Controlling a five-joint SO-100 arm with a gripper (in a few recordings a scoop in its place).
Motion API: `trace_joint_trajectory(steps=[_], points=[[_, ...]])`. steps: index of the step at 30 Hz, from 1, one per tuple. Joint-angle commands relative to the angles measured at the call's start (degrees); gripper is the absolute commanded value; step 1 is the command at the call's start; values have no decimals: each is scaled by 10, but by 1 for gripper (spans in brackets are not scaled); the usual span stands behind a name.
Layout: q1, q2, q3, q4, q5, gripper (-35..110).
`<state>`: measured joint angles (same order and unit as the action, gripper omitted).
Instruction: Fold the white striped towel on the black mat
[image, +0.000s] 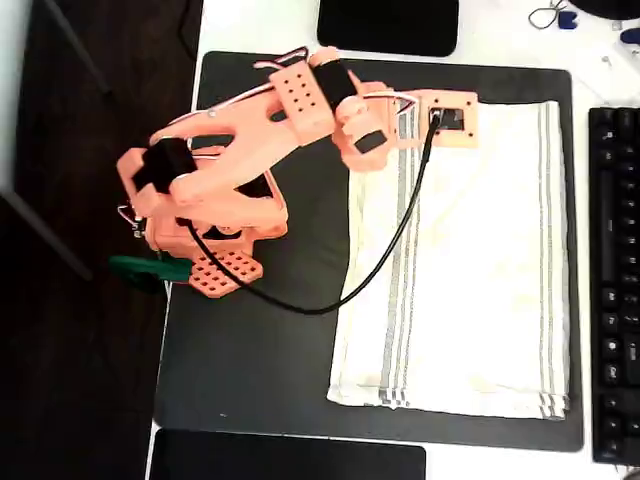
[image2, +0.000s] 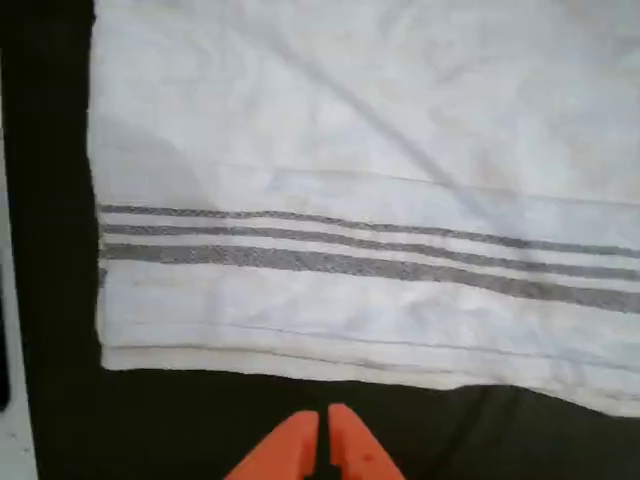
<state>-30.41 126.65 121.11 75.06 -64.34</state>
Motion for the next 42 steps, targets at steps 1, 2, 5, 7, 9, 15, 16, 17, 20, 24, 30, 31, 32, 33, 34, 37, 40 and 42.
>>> trace_joint_trajectory(steps=[1, 2, 5, 7, 9, 15, 16, 17, 20, 24, 30, 31, 32, 33, 34, 37, 40, 42], points=[[-26, -17, -25, -22, 11, 1], [-33, -22, -22, -31, 14, 1], [-53, -46, -16, -59, 22, 1], [-65, -66, -15, -79, 31, 1], [-76, -87, -16, -102, 38, 1], [-106, -169, -49, -145, 58, 2], [-110, -183, -58, -149, 62, 2], [-112, -197, -67, -152, 62, 2], [-117, -240, -100, -159, 67, 4], [-117, -301, -151, -159, 74, 9], [-113, -385, -218, -155, 79, 14], [-112, -397, -228, -155, 79, 16], [-112, -409, -236, -155, 80, 17], [-112, -419, -243, -155, 80, 17], [-112, -431, -251, -155, 80, 17], [-113, -464, -269, -159, 80, 17], [-114, -494, -283, -171, 81, 18], [-114, -511, -295, -173, 82, 17]])
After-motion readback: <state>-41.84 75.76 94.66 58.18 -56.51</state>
